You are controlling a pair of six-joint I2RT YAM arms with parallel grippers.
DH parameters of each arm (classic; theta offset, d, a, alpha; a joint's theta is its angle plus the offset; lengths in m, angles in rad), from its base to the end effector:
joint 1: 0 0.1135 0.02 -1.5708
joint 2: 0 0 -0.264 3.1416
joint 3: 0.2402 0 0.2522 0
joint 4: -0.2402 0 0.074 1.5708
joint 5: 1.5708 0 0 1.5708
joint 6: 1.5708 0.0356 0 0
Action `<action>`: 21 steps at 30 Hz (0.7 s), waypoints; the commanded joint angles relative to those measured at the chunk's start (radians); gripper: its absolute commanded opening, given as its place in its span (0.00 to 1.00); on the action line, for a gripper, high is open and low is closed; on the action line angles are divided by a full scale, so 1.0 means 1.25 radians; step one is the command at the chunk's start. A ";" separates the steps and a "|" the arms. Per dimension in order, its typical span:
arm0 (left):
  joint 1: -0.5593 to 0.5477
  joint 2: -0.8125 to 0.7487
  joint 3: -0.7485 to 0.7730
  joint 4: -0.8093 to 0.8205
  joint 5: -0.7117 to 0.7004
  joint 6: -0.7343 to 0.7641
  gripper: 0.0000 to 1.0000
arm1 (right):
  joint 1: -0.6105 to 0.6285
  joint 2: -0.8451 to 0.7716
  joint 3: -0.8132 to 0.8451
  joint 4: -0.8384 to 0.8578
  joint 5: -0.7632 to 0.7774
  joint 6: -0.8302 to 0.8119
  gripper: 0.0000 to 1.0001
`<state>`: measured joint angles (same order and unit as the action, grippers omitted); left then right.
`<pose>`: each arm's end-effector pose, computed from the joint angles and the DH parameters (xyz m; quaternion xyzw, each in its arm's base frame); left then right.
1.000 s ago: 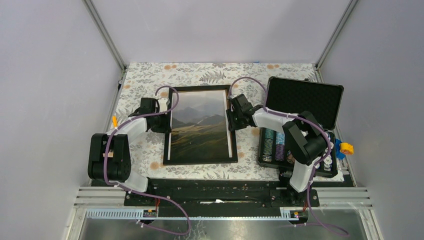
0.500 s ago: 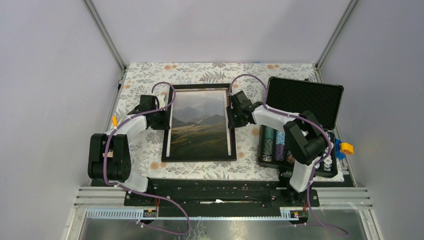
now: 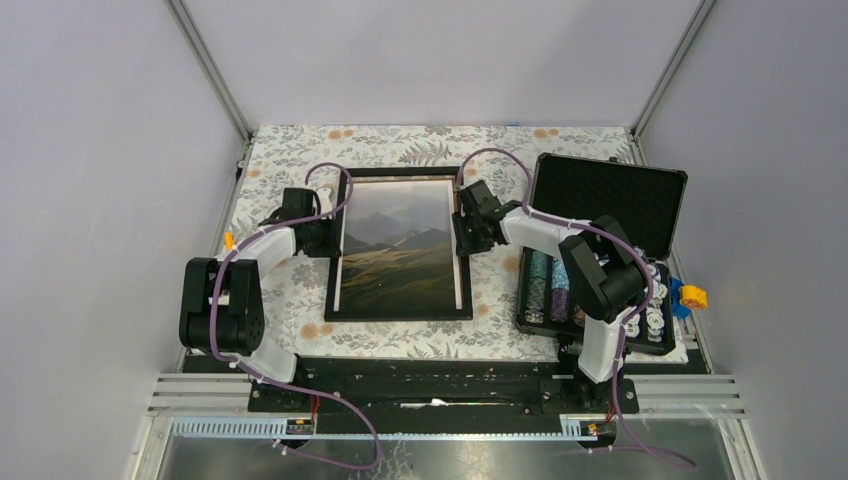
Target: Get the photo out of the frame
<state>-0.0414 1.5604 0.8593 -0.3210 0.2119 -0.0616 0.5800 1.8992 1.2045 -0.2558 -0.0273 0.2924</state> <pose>0.2993 -0.0199 0.1725 0.0190 0.9574 -0.1155 0.2638 0.3302 0.2175 0.1635 -0.1406 0.9418 0.1407 0.2711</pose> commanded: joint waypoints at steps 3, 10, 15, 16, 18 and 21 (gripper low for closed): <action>0.002 0.013 0.026 0.014 -0.016 0.060 0.00 | -0.023 0.014 0.039 0.008 0.038 -0.049 0.00; 0.003 0.042 0.042 0.025 -0.019 0.059 0.00 | -0.025 0.032 0.058 0.023 0.063 -0.069 0.00; 0.003 0.050 0.064 0.016 -0.018 0.055 0.00 | -0.033 0.039 0.076 0.021 0.050 -0.066 0.00; 0.002 0.049 0.069 0.013 -0.016 0.054 0.00 | -0.034 0.039 0.079 0.019 0.045 -0.065 0.00; 0.002 0.046 0.076 0.009 -0.016 0.051 0.00 | -0.038 0.040 0.089 0.010 0.036 -0.064 0.00; 0.002 0.043 0.081 0.009 -0.017 0.053 0.00 | -0.045 0.042 0.109 -0.013 0.025 -0.057 0.00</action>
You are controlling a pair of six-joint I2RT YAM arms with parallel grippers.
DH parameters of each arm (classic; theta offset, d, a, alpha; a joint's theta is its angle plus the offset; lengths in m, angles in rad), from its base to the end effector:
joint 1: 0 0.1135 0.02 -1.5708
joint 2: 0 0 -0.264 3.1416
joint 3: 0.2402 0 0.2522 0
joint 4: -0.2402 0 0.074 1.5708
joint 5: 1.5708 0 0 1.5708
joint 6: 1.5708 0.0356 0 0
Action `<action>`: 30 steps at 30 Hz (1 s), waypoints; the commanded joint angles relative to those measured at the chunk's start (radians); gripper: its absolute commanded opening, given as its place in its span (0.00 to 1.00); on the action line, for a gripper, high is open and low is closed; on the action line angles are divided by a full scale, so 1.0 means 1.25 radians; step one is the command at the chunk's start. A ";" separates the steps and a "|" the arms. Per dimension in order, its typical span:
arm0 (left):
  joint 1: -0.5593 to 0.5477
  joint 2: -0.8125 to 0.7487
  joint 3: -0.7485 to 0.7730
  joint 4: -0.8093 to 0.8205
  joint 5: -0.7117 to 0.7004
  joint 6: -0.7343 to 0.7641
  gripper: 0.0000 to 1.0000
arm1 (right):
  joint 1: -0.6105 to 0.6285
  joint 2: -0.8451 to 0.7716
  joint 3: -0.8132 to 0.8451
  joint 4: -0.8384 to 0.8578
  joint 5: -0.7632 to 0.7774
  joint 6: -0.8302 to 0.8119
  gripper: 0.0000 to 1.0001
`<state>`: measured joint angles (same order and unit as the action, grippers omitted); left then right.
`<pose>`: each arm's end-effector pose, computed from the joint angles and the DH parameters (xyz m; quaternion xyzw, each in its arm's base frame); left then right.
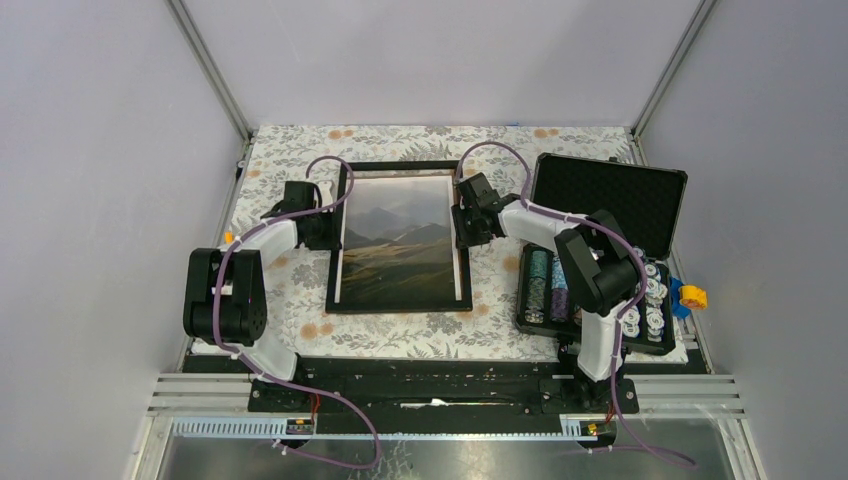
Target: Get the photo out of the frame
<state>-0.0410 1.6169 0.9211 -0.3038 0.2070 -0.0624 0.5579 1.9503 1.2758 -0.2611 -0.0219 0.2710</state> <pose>0.3169 -0.0203 0.1747 0.0189 0.9546 -0.1135 0.2747 0.3488 0.2186 0.1644 -0.1392 0.9397 0.1353 0.2816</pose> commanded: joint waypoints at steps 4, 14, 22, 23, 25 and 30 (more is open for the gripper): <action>0.002 0.008 0.035 -0.005 -0.015 0.054 0.00 | -0.032 0.006 0.068 -0.020 0.019 -0.044 0.00; 0.002 0.043 0.038 0.020 -0.029 0.055 0.00 | -0.032 0.063 0.076 -0.006 0.048 -0.070 0.00; 0.002 0.069 0.065 0.021 -0.029 0.055 0.00 | -0.036 0.075 0.107 -0.002 0.052 -0.079 0.00; 0.002 0.072 0.070 0.022 -0.029 0.054 0.00 | -0.038 0.077 0.115 -0.002 0.051 -0.079 0.00; 0.002 0.080 0.080 0.022 -0.029 0.054 0.00 | -0.041 0.082 0.126 -0.002 0.050 -0.082 0.00; 0.002 0.103 0.108 0.024 -0.028 0.056 0.04 | -0.048 0.097 0.151 -0.002 0.045 -0.087 0.16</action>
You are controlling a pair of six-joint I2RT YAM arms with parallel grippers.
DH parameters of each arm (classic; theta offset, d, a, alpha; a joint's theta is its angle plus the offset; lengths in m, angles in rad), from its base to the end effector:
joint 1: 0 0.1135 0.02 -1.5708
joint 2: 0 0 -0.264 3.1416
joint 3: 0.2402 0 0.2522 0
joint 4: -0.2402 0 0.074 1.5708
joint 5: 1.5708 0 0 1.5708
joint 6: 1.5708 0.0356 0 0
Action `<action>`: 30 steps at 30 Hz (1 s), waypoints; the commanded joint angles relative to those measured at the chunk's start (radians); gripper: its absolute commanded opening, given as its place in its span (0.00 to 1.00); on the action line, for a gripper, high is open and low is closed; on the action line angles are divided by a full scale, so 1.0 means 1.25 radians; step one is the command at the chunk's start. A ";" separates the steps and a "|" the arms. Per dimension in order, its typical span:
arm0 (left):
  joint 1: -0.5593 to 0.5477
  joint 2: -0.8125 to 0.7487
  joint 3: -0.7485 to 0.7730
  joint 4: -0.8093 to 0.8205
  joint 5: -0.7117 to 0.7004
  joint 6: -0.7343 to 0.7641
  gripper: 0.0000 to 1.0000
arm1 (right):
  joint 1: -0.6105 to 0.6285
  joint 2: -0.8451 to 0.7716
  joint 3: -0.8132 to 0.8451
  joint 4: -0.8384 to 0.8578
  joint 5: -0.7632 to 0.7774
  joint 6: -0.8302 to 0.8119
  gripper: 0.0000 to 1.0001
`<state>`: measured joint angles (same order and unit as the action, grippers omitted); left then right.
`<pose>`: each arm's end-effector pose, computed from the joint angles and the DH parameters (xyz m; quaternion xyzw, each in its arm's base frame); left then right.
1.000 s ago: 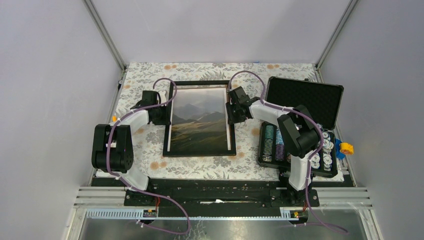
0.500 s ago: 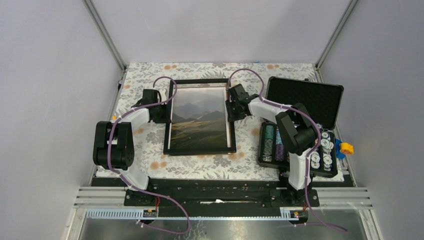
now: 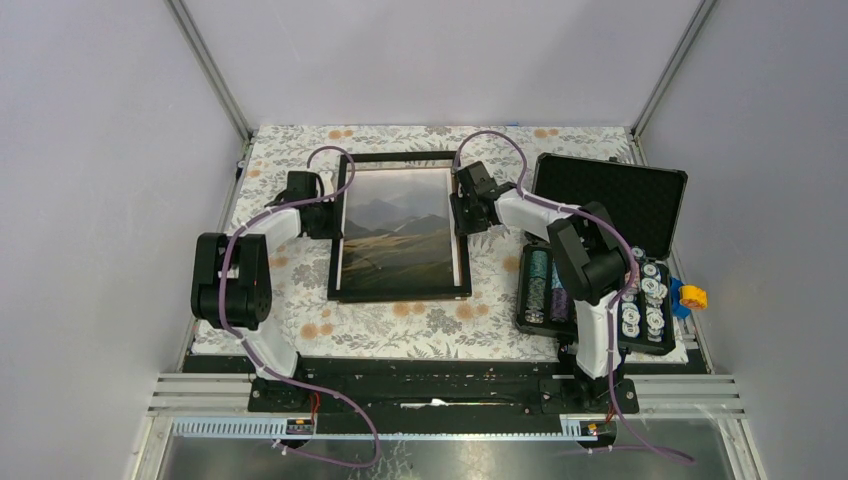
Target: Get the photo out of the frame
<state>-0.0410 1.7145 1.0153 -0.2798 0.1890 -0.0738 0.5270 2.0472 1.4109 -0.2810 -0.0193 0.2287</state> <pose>0.3441 -0.0208 0.1726 0.0119 0.9526 -0.1068 0.2846 0.3803 0.2221 0.1638 -0.1438 0.9361 0.1269 0.2949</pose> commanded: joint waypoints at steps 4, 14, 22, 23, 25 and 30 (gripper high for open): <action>0.003 0.023 0.050 -0.019 -0.003 0.098 0.33 | -0.046 0.010 0.062 0.000 0.000 -0.064 0.45; 0.004 -0.270 -0.025 -0.174 0.174 0.456 0.99 | -0.083 -0.171 0.029 -0.017 -0.037 -0.072 0.57; 0.003 -0.446 -0.194 -0.270 0.166 0.870 0.98 | -0.083 -0.184 -0.017 -0.017 -0.037 -0.072 0.57; 0.003 -0.452 -0.206 -0.287 0.159 0.898 0.97 | -0.083 -0.182 -0.024 -0.017 -0.037 -0.072 0.57; 0.004 -0.467 -0.241 -0.292 0.147 0.932 0.97 | -0.083 -0.179 -0.033 -0.017 -0.037 -0.072 0.57; 0.005 -0.462 -0.292 -0.264 0.169 0.881 0.96 | -0.086 -0.169 -0.042 -0.017 -0.037 -0.072 0.57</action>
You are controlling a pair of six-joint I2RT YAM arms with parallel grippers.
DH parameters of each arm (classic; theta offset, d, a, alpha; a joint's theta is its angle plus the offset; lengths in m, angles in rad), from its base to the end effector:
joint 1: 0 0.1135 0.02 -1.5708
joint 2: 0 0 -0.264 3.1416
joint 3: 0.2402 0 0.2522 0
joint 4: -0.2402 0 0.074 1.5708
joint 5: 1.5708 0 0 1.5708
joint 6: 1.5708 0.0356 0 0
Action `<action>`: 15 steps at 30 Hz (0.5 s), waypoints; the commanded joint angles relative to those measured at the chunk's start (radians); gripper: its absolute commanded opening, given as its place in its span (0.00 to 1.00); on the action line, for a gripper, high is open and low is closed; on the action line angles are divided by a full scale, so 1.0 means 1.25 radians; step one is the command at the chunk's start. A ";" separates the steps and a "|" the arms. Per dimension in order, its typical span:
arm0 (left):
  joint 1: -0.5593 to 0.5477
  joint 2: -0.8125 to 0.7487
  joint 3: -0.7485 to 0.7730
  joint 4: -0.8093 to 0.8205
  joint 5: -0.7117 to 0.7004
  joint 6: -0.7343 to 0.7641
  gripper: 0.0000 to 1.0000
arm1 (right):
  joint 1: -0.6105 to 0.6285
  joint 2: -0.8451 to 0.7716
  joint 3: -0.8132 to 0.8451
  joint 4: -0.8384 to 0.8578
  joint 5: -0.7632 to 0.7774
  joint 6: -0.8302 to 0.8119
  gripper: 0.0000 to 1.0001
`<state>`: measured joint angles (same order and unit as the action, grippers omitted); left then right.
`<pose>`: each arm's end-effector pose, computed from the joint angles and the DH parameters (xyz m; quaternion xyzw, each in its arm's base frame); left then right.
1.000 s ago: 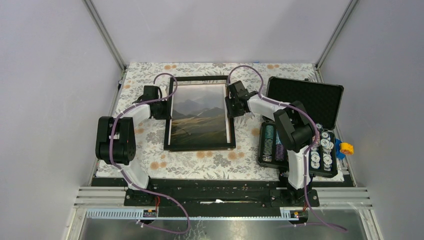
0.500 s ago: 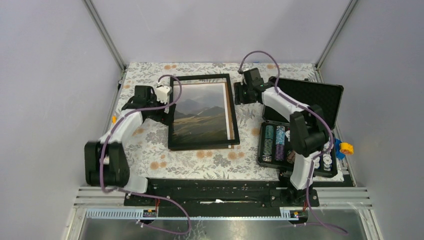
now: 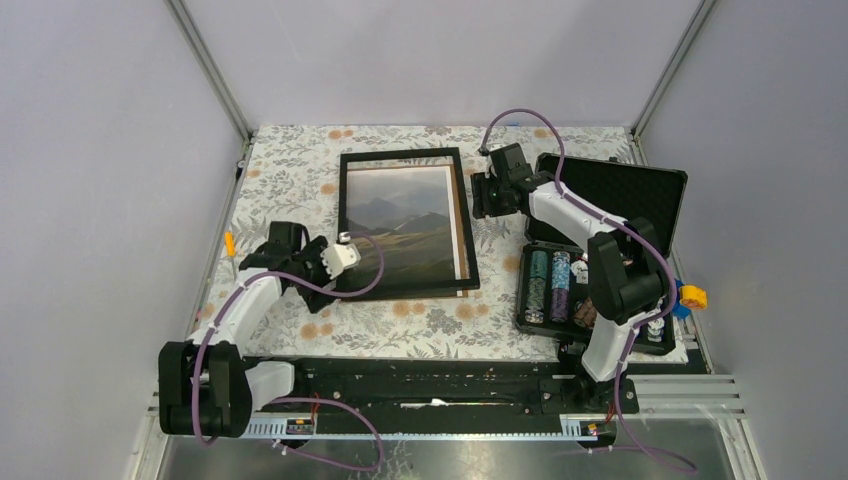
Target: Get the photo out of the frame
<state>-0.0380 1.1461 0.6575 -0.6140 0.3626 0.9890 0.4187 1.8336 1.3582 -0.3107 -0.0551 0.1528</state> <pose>0.2035 -0.0204 0.1963 0.5064 0.8128 -0.0515 0.2831 0.3749 0.1690 0.2321 -0.1329 0.9141 0.1322 0.3595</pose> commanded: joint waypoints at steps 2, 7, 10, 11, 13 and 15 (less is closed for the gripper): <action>0.002 -0.007 -0.031 0.031 0.044 0.020 0.95 | -0.002 0.005 -0.002 0.007 -0.008 -0.011 0.57; 0.000 -0.078 -0.145 0.160 0.027 0.097 0.97 | -0.006 0.006 -0.001 0.007 -0.286 -0.011 0.57; -0.004 -0.085 -0.173 0.190 0.011 0.133 0.98 | -0.007 0.008 -0.002 0.007 -0.327 -0.011 0.57; -0.004 -0.082 -0.174 0.195 0.007 0.134 0.97 | -0.006 0.009 -0.003 0.007 -0.326 -0.011 0.57; -0.006 -0.079 -0.180 0.208 0.008 0.134 0.97 | -0.006 0.011 -0.003 0.007 -0.326 -0.011 0.57; -0.006 -0.080 -0.194 0.238 0.002 0.133 0.96 | -0.006 0.012 -0.002 0.007 -0.327 -0.011 0.57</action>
<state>-0.0402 1.0489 0.4484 -0.4206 0.3695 1.1088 0.4114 1.8359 1.3540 -0.3096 -0.3706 0.1501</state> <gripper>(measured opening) 0.968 0.568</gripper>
